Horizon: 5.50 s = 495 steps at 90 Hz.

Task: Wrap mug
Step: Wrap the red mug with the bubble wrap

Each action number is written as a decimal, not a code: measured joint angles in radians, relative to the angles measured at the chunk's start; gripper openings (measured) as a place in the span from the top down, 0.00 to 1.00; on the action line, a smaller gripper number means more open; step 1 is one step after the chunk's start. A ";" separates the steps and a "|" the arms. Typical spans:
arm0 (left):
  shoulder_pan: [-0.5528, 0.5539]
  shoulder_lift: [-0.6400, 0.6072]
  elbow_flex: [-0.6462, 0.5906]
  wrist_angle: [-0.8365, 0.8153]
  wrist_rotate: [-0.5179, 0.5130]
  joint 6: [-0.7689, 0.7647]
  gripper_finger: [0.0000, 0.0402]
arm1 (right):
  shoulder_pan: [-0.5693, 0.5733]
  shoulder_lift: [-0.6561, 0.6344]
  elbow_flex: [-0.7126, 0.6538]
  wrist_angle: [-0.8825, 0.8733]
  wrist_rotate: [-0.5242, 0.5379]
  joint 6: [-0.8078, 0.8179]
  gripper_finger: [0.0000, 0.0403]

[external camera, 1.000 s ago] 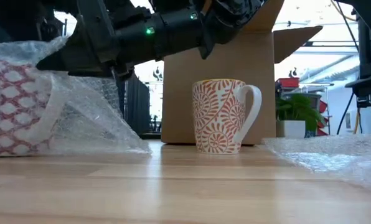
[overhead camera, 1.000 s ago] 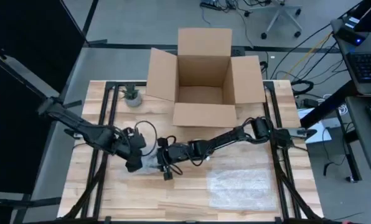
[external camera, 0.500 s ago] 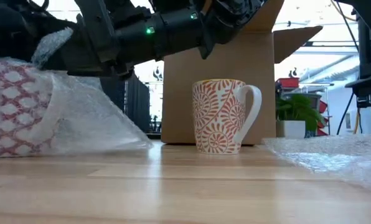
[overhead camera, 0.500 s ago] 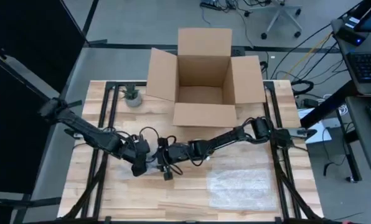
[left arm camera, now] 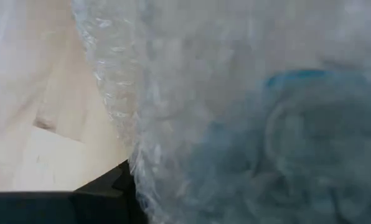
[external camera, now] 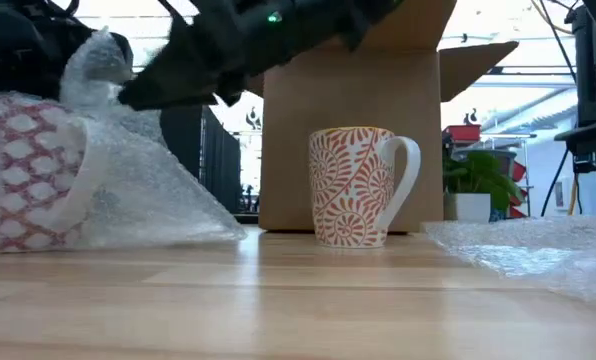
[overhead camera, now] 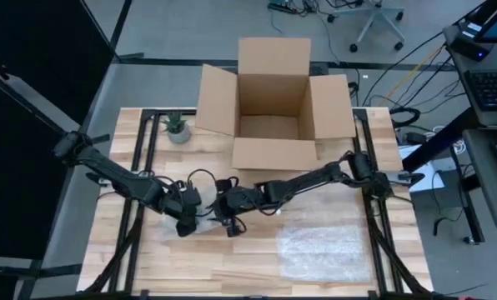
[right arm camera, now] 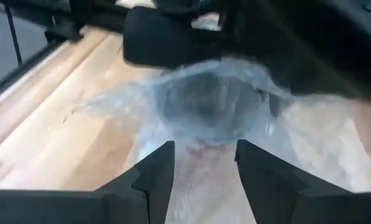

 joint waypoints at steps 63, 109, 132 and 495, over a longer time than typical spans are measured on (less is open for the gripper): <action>0.000 0.000 0.000 0.000 0.005 -0.007 0.48 | 0.005 -0.028 -0.088 -0.025 0.000 0.051 0.61; -0.001 0.000 0.000 0.026 0.009 -0.042 0.48 | 0.024 -0.026 -0.154 0.265 -0.005 0.075 0.61; -0.001 0.000 0.000 0.027 0.009 -0.019 0.48 | 0.016 -0.015 -0.148 0.382 0.000 0.072 0.61; 0.002 -0.051 0.007 0.086 0.059 -0.020 0.48 | 0.026 0.221 -0.053 0.657 -0.029 0.058 0.61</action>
